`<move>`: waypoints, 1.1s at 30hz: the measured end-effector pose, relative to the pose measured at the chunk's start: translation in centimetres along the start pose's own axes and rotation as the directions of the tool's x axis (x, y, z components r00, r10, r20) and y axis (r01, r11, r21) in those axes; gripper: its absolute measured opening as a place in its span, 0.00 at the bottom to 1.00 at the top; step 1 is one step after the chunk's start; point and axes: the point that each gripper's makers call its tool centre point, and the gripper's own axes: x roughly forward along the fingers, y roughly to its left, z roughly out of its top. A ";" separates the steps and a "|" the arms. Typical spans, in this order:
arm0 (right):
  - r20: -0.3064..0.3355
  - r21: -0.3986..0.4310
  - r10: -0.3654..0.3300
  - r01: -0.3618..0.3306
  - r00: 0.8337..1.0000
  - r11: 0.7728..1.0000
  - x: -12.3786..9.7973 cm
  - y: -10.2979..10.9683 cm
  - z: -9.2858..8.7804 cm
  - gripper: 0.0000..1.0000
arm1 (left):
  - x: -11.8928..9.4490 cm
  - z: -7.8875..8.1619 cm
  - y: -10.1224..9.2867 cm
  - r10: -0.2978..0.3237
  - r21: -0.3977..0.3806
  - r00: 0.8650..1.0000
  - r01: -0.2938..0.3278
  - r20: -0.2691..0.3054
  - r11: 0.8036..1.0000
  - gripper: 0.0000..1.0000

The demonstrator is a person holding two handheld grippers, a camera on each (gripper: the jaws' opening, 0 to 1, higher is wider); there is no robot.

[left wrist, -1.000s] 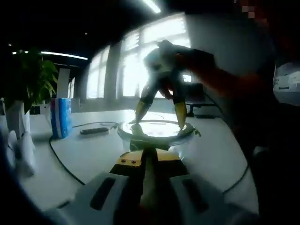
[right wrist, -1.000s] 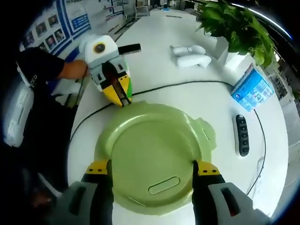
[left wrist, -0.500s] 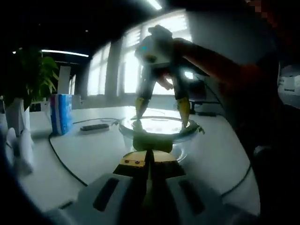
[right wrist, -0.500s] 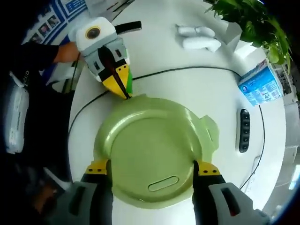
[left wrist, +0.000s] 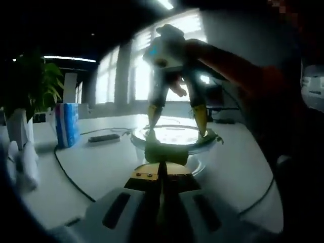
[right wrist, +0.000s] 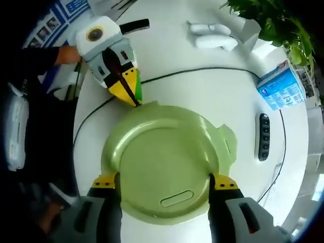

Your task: Pick up the tomato from the tabletop place it into the food storage container close the lid and lock the latches

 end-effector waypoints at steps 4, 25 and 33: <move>-0.001 0.003 -0.001 0.001 1.000 1.000 0.0 0.0 -0.1 0.63 | 0.0 0.0 0.2 0.001 0.009 1.000 -0.001 -0.001 1.000 0.00; 0.031 0.036 -0.004 0.002 1.000 0.999 -0.2 -0.2 -0.6 0.63 | 0.7 0.0 0.6 -0.003 -0.040 1.000 0.002 -0.003 0.999 0.00; 0.105 0.042 -0.007 0.003 0.994 0.999 -0.2 -0.3 -0.3 0.63 | 0.8 0.0 1.0 0.024 0.025 1.000 -0.024 -0.001 0.999 0.00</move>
